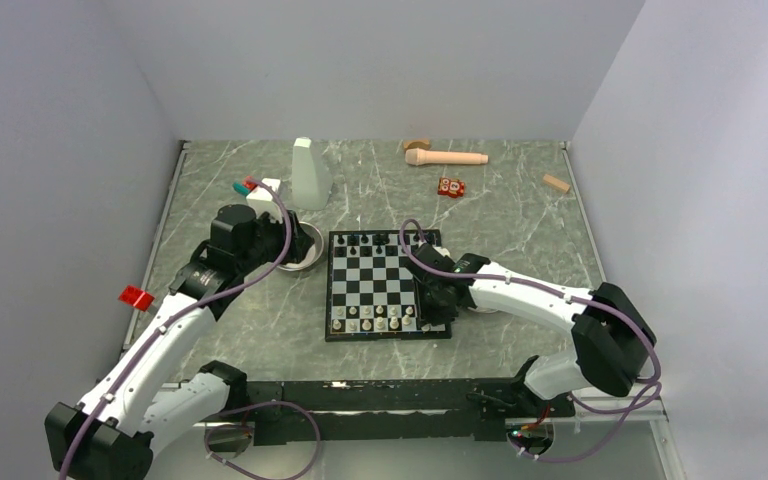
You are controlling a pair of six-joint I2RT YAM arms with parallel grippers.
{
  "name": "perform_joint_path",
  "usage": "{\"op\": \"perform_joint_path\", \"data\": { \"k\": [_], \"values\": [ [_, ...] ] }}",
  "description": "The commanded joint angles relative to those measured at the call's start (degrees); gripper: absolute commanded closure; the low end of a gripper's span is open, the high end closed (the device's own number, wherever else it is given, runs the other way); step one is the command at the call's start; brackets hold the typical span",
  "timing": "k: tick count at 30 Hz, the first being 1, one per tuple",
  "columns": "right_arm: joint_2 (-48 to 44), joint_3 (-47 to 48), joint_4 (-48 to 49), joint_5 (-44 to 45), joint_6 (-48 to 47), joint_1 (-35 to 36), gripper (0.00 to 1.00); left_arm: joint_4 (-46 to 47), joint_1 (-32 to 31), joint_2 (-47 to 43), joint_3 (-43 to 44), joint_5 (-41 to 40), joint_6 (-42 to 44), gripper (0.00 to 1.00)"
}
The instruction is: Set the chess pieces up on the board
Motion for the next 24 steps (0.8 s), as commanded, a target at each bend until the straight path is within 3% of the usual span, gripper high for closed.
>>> {"op": "perform_joint_path", "data": {
  "k": [1,11,24],
  "values": [
    [0.3,0.7,1.6,0.3,0.2,0.3,0.67,2.9,0.3,0.0,0.4,1.1,-0.3,0.48],
    [0.2,1.3,1.8,0.8,0.0,0.3,0.76,3.1,0.4,0.2,0.4,1.2,-0.3,0.49],
    [0.5,2.0,2.4,2.0,0.4,0.3,0.77,3.0,0.4,0.0,0.2,1.3,-0.3,0.48]
  ]
}}
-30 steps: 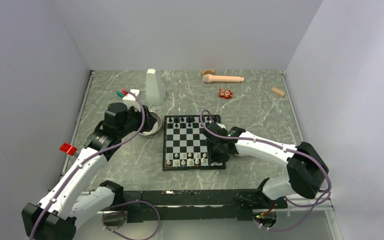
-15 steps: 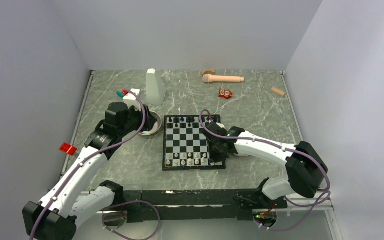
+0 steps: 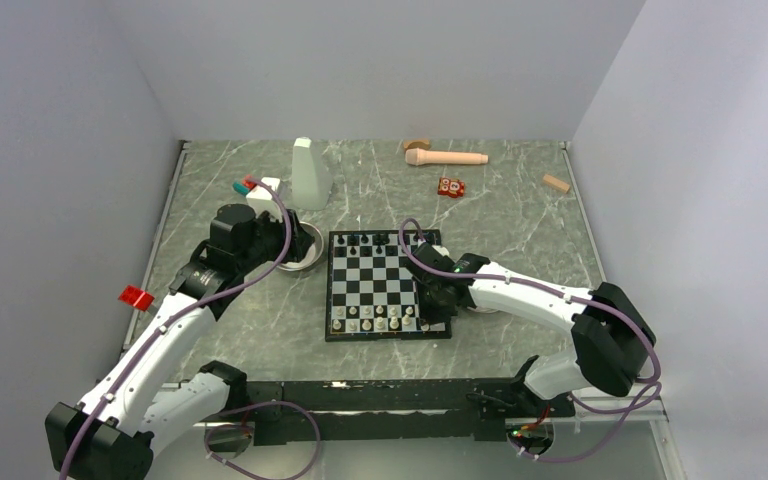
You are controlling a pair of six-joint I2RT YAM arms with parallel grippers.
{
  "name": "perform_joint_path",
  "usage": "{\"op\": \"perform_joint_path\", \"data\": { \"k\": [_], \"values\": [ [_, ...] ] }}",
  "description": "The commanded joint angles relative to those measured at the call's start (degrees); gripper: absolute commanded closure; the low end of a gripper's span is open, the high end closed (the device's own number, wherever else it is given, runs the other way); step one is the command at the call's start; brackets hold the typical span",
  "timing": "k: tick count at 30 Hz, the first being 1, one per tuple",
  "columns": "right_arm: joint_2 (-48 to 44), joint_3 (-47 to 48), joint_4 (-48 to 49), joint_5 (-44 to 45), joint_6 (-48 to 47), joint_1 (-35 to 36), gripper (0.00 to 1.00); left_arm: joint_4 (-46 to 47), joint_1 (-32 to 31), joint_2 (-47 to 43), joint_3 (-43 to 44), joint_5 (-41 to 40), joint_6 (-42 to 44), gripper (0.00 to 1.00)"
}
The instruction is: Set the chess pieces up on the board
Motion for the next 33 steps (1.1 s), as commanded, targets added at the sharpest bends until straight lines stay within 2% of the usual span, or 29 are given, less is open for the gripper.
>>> {"op": "perform_joint_path", "data": {
  "k": [1,18,26,33],
  "values": [
    [0.3,1.9,1.7,1.8,0.5,0.1,0.77,2.2,0.2,-0.2,0.2,1.0,-0.3,0.49],
    [0.8,1.2,3.5,0.6,1.1,0.2,0.76,2.4,0.4,-0.2,-0.3,1.3,-0.5,0.49],
    [-0.2,1.7,1.9,1.4,0.7,0.2,0.62,2.6,0.4,0.0,-0.4,1.8,-0.7,0.48],
    [-2.2,2.9,0.0,2.0,0.7,0.1,0.61,3.1,0.4,0.4,-0.5,2.4,-1.0,0.49]
  ]
}}
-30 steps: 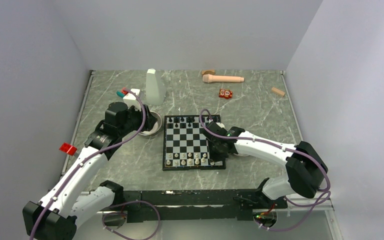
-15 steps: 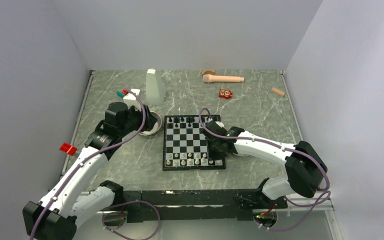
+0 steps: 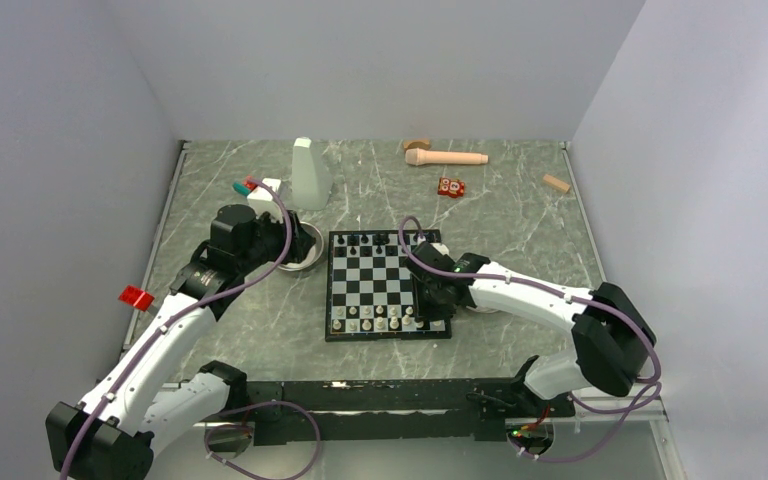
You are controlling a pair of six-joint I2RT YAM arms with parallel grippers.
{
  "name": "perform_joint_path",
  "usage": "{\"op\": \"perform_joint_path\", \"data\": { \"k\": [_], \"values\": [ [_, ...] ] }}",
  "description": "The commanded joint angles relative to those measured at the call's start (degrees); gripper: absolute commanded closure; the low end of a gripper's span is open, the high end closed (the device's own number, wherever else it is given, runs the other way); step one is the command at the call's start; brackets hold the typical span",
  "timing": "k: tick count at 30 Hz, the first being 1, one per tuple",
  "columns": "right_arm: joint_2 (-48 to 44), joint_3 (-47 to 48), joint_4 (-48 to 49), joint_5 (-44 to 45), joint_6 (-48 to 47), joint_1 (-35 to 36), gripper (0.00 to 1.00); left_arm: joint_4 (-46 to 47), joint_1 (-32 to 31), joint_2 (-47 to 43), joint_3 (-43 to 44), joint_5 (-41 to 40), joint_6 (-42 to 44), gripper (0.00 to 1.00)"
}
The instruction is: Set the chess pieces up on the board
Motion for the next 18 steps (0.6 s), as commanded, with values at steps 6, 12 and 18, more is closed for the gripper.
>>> {"op": "perform_joint_path", "data": {
  "k": [6,12,18],
  "values": [
    [-2.5,3.7,-3.4,1.8,0.4,0.2,0.61,2.6,0.3,0.4,-0.1,1.4,-0.9,0.49],
    [-2.8,3.7,-3.8,2.1,0.0,0.2,0.62,2.8,0.3,0.5,-0.1,1.5,-1.0,0.48],
    [-1.9,3.3,-2.1,0.4,-0.1,0.1,0.62,3.0,0.3,0.9,0.0,1.8,-1.2,0.48]
  ]
}}
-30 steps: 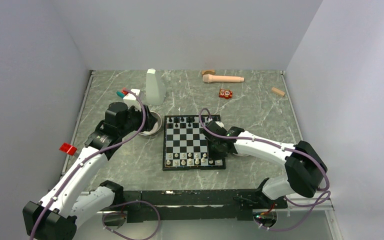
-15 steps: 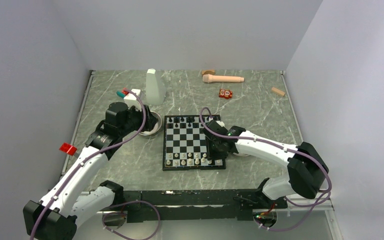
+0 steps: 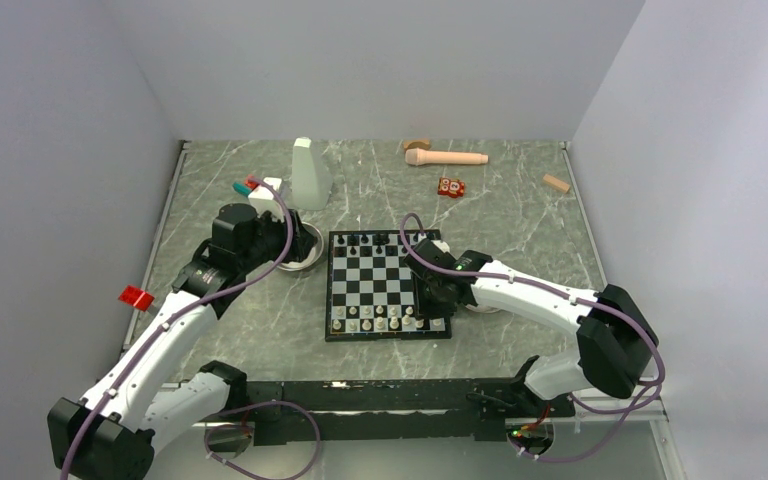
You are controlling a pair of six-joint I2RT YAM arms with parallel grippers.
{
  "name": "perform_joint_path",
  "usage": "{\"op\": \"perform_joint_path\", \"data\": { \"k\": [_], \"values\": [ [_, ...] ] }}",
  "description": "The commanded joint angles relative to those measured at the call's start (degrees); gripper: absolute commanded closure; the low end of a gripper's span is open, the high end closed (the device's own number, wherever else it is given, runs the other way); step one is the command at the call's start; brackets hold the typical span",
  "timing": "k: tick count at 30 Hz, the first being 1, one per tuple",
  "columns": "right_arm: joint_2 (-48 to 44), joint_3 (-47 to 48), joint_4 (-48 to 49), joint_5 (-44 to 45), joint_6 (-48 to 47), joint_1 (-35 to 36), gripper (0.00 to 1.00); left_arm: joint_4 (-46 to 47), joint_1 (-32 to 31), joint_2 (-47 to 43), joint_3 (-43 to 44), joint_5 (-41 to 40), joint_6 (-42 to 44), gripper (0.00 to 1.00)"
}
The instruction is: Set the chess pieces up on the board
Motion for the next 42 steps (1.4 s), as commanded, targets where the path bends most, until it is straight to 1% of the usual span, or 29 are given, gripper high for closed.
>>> {"op": "perform_joint_path", "data": {
  "k": [1,10,17,24,42],
  "values": [
    [-0.7,1.4,0.8,-0.5,-0.1,0.1,0.62,2.2,0.3,0.1,0.0,1.3,-0.5,0.48],
    [0.4,1.0,2.3,-1.8,-0.6,0.1,0.62,2.2,0.4,0.3,-0.1,1.4,-0.4,0.48],
    [2.4,1.4,1.2,-1.9,-1.0,0.1,0.62,2.3,0.5,0.2,-0.3,1.5,-0.4,0.48],
    [2.1,1.6,-0.1,0.1,-0.4,0.2,0.63,2.5,0.6,0.4,-0.3,1.8,-0.4,0.48],
    [1.5,1.6,-0.6,0.6,-0.1,0.1,0.67,2.6,0.7,0.1,-0.6,2.0,-0.6,0.48]
  ]
}}
